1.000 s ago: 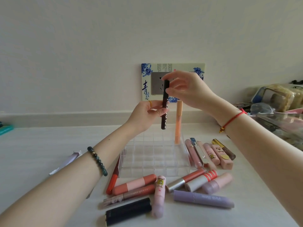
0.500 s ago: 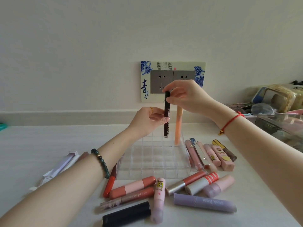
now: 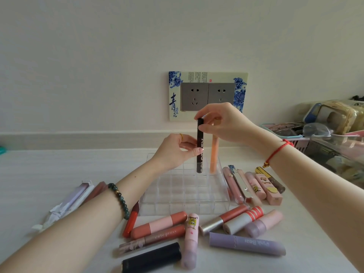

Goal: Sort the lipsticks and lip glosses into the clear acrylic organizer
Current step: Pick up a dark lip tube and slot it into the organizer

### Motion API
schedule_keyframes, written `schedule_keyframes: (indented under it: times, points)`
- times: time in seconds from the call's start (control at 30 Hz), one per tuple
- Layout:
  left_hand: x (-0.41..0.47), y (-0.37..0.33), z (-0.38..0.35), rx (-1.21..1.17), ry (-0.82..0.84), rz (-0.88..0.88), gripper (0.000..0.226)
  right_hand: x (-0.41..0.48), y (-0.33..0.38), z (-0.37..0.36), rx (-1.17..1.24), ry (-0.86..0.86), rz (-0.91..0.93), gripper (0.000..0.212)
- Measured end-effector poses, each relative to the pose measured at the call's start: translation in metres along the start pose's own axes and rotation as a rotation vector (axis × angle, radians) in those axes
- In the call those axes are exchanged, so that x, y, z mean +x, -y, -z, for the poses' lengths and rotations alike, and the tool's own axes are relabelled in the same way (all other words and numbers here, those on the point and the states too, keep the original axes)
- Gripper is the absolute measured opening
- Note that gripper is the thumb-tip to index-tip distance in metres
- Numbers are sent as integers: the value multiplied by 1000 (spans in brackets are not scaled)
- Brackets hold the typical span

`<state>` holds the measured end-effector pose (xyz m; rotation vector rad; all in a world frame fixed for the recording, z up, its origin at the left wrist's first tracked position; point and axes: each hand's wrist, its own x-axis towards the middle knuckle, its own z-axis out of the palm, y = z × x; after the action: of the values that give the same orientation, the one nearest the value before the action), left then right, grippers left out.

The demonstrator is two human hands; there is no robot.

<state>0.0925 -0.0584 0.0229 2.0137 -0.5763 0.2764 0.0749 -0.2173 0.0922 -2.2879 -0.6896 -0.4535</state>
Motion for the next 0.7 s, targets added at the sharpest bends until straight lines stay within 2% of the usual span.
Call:
schedule_keyframes:
  times: [0.43,0.7]
  points:
    - [-1,-3,-1,60,11,12,9,4,-2,3,-16,18,-4,20]
    - [-2,-1,4,139,12,18,30,3,0,12,-35,-62,14,20]
